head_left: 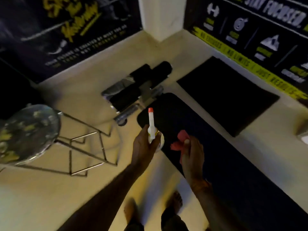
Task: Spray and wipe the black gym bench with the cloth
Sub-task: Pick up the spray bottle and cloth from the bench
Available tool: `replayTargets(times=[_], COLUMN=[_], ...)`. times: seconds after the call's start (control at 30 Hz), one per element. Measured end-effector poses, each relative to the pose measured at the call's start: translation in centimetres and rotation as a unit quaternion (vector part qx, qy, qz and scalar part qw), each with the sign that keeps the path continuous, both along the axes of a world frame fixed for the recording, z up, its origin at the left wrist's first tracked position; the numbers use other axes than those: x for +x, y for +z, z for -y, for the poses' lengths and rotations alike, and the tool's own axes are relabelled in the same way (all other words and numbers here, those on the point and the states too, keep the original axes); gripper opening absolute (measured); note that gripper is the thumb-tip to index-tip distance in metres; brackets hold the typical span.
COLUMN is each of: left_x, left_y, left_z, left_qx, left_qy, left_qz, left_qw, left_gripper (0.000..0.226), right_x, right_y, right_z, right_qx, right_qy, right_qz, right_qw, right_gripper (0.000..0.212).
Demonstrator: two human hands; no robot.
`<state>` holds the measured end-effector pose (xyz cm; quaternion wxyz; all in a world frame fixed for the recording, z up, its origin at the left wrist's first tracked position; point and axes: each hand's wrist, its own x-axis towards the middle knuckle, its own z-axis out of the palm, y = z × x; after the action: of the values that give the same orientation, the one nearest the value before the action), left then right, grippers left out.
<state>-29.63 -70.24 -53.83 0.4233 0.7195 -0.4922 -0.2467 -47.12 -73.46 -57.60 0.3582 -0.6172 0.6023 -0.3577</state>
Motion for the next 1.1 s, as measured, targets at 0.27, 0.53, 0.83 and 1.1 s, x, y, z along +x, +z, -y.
replayTargets(times=[0.27, 0.53, 0.83, 1.1], left_x=[12.5, 25.1, 38.3, 48.1], left_y=[2.9, 4.8, 5.5, 4.3], left_z=[-9.7, -20.0, -25.7, -22.9], left_qx=[-0.017, -0.062, -0.065, -0.046], left_qy=[0.167, 0.237, 0.301, 0.363], left_qz=[0.036, 0.033, 0.007, -0.055], left_qw=[0.985, 0.969, 0.951, 0.929], left_gripper=[0.014, 0.013, 0.029, 0.051], right_x=[14.6, 29.3, 44.0, 55.0], right_y=[5.0, 6.9, 7.3, 5.7], right_z=[-5.6, -12.8, -16.6, -10.6], right_qx=[-0.043, -0.044, 0.083, 0.073], right_qy=[0.149, 0.219, 0.244, 0.268], right_qz=[0.043, 0.027, 0.075, 0.038], right_qw=[0.987, 0.974, 0.963, 0.96], right_gripper=[0.054, 0.047, 0.019, 0.03])
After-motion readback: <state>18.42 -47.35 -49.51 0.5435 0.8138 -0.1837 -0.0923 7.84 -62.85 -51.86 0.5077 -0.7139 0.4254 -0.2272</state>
